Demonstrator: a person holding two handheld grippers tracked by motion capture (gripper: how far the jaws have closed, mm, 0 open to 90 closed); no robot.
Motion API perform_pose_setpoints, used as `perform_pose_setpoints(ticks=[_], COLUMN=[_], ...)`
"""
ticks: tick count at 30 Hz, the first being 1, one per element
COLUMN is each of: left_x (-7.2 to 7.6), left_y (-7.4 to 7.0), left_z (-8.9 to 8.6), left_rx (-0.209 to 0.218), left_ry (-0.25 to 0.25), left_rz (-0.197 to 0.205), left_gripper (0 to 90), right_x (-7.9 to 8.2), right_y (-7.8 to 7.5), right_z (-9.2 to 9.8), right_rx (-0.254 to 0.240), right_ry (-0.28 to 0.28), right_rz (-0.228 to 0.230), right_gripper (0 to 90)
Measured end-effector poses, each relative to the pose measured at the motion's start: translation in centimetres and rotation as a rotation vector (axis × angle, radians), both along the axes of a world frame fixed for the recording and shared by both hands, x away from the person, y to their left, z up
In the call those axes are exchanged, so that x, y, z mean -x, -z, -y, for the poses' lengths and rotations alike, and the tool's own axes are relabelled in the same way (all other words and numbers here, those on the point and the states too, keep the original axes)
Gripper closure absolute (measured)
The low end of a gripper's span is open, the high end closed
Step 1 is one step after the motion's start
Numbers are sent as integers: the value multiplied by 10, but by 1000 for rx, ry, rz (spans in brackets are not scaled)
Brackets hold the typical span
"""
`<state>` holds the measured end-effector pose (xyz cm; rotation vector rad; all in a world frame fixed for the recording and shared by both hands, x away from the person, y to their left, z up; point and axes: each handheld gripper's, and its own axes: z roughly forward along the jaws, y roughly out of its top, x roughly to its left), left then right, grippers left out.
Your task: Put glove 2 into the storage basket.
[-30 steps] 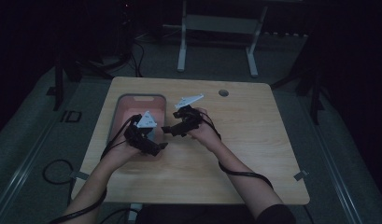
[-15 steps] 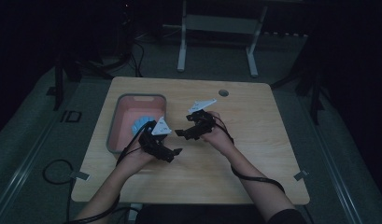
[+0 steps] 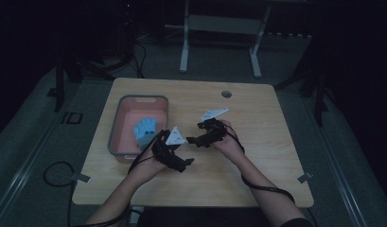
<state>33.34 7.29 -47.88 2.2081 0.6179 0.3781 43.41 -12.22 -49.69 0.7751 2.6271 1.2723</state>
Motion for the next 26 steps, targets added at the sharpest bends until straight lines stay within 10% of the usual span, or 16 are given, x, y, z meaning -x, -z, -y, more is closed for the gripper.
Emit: perform_pose_setpoints(ticks=[26], left_x=[11], left_y=[45], left_z=[35], left_rx=[-41], left_ry=[116], left_rz=[-55], left_gripper=[12], right_x=[6], right_y=[37], right_z=[24], right_rx=[36], right_ry=[23], right_rz=[-53], right_gripper=[141])
